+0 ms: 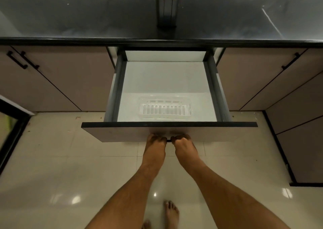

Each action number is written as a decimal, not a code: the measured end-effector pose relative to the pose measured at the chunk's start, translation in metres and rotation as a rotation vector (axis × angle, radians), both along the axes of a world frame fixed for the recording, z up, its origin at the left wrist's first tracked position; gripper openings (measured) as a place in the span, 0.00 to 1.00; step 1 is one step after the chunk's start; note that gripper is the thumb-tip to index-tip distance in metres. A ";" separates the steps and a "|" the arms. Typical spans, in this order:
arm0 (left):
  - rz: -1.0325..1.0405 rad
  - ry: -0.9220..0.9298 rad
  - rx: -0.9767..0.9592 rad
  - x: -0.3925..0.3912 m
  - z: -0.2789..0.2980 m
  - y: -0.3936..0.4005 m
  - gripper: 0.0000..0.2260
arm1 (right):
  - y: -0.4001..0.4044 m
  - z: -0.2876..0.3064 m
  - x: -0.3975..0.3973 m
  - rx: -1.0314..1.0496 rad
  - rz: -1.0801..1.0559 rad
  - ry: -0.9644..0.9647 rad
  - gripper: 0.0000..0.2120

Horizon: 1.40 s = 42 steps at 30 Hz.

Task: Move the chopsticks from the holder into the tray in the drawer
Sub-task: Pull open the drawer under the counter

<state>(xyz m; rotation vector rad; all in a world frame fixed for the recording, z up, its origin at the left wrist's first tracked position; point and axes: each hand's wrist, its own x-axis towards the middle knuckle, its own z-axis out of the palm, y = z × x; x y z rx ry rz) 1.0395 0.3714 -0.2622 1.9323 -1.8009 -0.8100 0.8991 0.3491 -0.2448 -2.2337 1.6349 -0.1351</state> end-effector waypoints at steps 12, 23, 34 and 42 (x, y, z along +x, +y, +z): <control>-0.331 -0.298 -0.459 0.000 0.050 0.003 0.06 | 0.021 0.034 -0.006 -0.287 0.128 -0.061 0.10; -0.232 -0.341 -0.714 0.003 0.147 -0.063 0.13 | -0.038 0.121 -0.015 -0.656 0.068 -0.102 0.15; -0.077 -0.385 -0.543 -0.002 0.203 -0.142 0.24 | -0.128 0.176 -0.029 -0.614 -0.036 0.104 0.24; 0.010 -0.336 -0.538 0.007 0.236 -0.198 0.24 | -0.183 0.210 -0.022 -0.578 -0.066 0.048 0.26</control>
